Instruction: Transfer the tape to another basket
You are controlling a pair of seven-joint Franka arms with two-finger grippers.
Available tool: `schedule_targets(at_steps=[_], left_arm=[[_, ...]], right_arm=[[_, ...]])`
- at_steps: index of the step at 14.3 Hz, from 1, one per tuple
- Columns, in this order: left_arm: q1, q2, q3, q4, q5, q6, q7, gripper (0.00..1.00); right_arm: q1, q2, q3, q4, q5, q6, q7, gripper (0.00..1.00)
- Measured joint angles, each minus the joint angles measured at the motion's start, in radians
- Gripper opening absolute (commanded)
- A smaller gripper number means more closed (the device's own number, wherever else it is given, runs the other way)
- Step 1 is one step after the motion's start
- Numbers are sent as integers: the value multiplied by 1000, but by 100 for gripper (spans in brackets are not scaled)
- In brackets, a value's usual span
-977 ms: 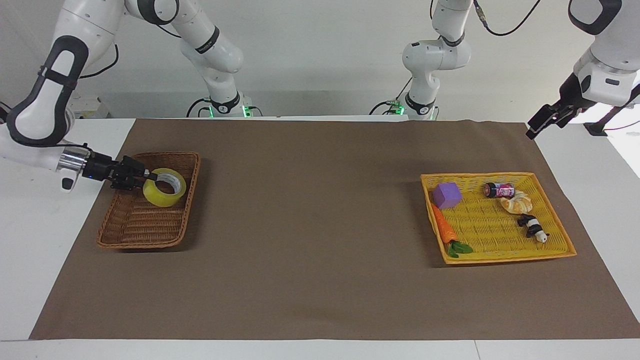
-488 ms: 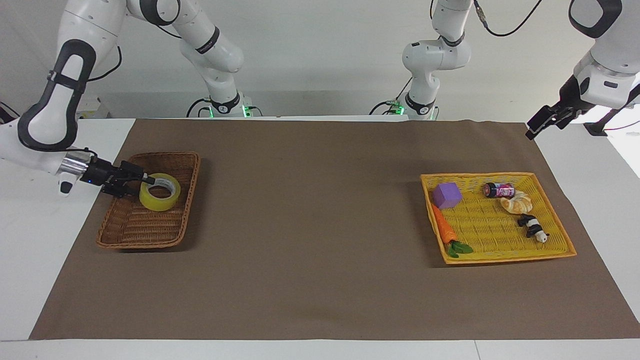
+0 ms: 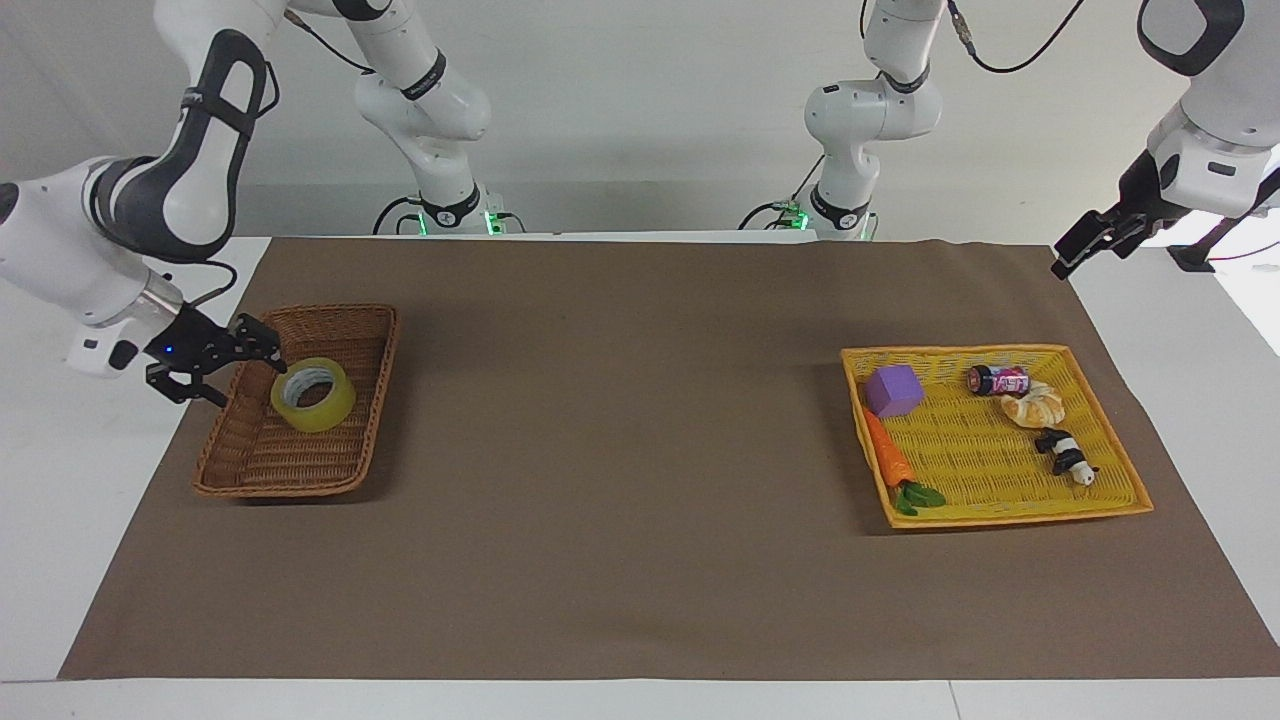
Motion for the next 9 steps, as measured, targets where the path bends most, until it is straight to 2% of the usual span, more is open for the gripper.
schedule_targets(at_steps=[2, 6, 9], left_arm=[[0, 0, 0, 0, 0, 0, 0, 100], [0, 0, 0, 0, 0, 0, 0, 100], [0, 0, 0, 0, 0, 0, 0, 100]], right_arm=[[43, -65, 2, 14, -42, -47, 191, 100], [148, -155, 9, 102, -172, -303, 627, 100], [162, -196, 10, 140, -208, -414, 694, 100]])
